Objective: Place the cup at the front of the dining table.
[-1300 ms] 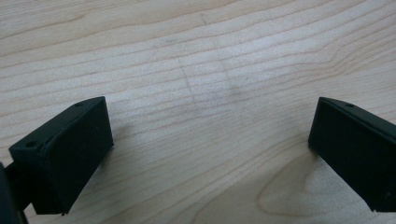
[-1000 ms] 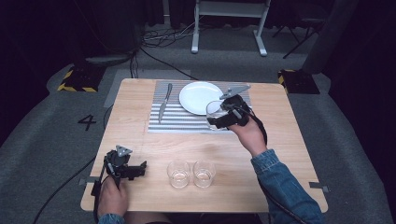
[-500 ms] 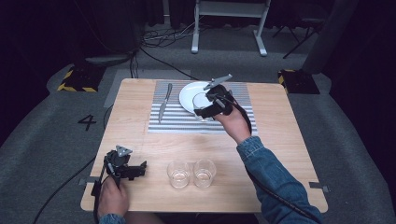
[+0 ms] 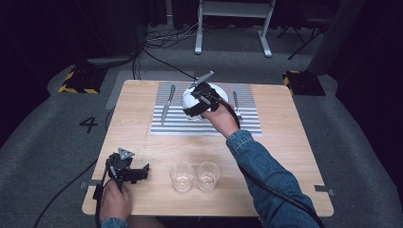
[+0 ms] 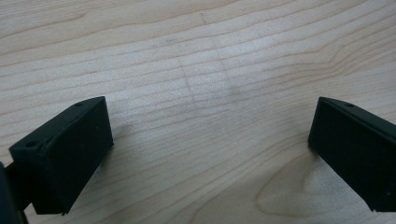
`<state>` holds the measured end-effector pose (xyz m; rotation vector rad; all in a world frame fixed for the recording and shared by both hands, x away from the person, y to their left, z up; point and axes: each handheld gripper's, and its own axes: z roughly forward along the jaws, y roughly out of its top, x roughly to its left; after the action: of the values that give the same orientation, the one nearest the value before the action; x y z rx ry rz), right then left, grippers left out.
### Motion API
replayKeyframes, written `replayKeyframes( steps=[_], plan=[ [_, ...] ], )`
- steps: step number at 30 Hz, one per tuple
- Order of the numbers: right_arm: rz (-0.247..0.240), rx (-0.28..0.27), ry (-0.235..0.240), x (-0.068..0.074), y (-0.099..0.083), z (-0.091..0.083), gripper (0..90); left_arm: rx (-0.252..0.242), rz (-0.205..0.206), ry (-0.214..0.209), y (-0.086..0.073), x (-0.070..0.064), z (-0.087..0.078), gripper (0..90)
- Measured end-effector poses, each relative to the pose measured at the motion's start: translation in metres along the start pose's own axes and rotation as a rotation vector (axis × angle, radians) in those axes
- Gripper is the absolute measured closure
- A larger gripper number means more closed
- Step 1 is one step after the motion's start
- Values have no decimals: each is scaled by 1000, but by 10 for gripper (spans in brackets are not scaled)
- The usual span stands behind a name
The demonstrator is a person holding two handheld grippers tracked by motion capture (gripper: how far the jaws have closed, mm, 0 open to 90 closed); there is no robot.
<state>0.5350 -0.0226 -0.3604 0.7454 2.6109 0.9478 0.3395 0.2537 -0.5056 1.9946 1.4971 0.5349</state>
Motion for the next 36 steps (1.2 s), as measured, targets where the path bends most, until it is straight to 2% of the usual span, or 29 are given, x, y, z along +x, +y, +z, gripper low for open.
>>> replayKeyframes(
  steps=[4,7,8,9,14,15,20,26,28,36],
  plan=[
    [22,1,23,0,11,20,193,0,-2,0,0,0,0,0],
    [13,4,13,1,14,27,193,-2,-2,0,0,0,0,0],
    [9,-1,11,2,17,36,193,-2,-3,-1,0,0,0,0],
    [9,-1,11,2,17,36,193,-2,-3,-1,0,0,0,0],
    [23,8,23,-1,20,61,192,-1,-3,-1,0,0,0,0],
    [23,8,23,-1,20,61,192,-1,-3,-1,0,0,0,0],
    [33,45,18,-1,20,81,193,-2,-3,-1,0,-1,0,0],
    [57,66,23,-3,15,92,192,-2,-3,-1,0,-1,0,0],
    [45,75,22,-2,13,95,192,-2,-4,-1,0,-1,0,0],
    [46,92,41,0,7,103,192,-1,-1,0,0,-1,0,0]
  ],
)
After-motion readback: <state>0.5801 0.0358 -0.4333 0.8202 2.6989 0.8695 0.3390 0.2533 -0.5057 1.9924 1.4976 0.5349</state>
